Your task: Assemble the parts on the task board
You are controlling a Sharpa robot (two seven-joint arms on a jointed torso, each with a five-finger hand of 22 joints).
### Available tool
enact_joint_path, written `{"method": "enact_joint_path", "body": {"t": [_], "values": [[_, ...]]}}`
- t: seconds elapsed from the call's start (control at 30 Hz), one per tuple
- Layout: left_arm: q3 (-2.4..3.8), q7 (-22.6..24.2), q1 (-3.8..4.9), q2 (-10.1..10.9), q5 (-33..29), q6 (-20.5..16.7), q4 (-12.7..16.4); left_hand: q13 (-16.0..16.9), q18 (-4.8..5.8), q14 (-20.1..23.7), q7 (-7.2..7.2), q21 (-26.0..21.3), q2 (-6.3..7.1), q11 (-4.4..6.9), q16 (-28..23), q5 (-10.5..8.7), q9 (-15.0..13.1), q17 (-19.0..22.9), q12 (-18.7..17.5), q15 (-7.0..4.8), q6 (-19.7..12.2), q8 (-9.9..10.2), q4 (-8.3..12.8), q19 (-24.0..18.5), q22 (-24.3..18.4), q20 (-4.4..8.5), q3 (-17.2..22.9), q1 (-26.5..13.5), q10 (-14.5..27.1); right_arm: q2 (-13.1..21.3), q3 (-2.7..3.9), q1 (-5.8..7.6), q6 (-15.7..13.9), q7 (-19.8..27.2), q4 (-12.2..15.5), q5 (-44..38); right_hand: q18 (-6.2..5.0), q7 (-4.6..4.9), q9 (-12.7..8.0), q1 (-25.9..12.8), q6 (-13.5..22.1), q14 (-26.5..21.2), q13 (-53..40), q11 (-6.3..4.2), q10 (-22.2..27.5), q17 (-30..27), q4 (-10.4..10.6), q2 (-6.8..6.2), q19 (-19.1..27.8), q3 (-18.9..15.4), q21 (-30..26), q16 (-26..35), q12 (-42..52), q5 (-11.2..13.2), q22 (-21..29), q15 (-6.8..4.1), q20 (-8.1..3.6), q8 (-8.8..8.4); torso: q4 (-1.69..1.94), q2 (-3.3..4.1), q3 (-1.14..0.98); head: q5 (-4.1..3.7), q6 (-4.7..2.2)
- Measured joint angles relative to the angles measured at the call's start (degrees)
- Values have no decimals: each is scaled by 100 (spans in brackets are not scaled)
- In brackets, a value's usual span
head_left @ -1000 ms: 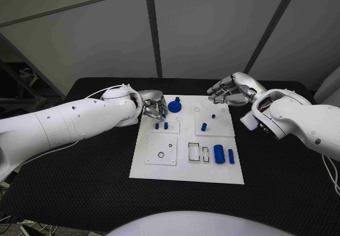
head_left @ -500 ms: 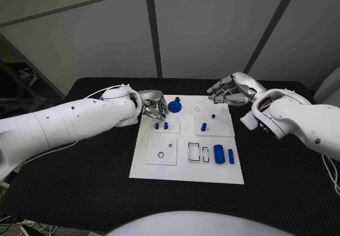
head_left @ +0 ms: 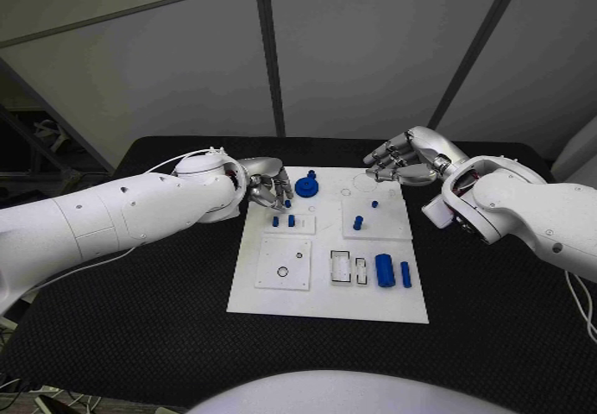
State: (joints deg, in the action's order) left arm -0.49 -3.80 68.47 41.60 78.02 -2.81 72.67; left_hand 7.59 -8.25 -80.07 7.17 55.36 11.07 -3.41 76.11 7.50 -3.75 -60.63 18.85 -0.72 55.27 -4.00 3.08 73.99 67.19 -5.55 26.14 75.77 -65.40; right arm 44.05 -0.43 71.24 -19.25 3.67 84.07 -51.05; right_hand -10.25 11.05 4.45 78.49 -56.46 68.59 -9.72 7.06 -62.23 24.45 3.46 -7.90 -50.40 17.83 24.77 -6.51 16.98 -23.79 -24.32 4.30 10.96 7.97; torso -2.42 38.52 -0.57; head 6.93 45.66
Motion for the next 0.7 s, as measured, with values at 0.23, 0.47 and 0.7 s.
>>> {"method": "enact_joint_path", "body": {"t": [0.23, 0.47, 0.7], "values": [[2, 0, 0, 154, -21, -4, 45, 5, 0, 0, 0, -44, 0, 0, 0, 0, 0, 92, 0, 0, 0, 0, -6, -2, -30, 2, -38, 0, 0, -2, 0, 0, 34, -36, -62, -31, -1, 15, -7, 0, 15, -22, 40, 34, 34, -15, -1, 0, 0, -1, -38, 42, -37, 0, 11, 22, 0, 0, 1, 0, -1, 4, 2], [100, 49, -2, 466, -254, -136, 110, 1, 60, 116, 109, -490, -79, -61, -110, 0, -38, 275, -29, 49, 164, -101, 6, -212, -278, -1, -4, 79, 122, 7, -1, 0, 155, -213, -211, -583, 0, -80, -7, 261, -80, 617, 242, -7, 179, 113, -293, 95, -484, 12, 370, -224, -203, 180, -256, -143, -184, 0, 5, 0, 1, 8, -20], [136, 348, -1, 910, -1422, -646, 314, 27, -160, 137, 122, -1440, -84, -98, -66, 0, -57, 310, 22, 70, 433, -231, -16, -672, -860, -30, 18, 84, 53, 16, -4, -4, 293, -457, -225, -1844, 1, -235, -6, 347, -384, 1527, 470, -211, -268, 659, -443, 181, -979, 15, 1491, -1045, -417, 486, -1060, -442, -529, -46, -3, 1, -5, -84, -85]]}}
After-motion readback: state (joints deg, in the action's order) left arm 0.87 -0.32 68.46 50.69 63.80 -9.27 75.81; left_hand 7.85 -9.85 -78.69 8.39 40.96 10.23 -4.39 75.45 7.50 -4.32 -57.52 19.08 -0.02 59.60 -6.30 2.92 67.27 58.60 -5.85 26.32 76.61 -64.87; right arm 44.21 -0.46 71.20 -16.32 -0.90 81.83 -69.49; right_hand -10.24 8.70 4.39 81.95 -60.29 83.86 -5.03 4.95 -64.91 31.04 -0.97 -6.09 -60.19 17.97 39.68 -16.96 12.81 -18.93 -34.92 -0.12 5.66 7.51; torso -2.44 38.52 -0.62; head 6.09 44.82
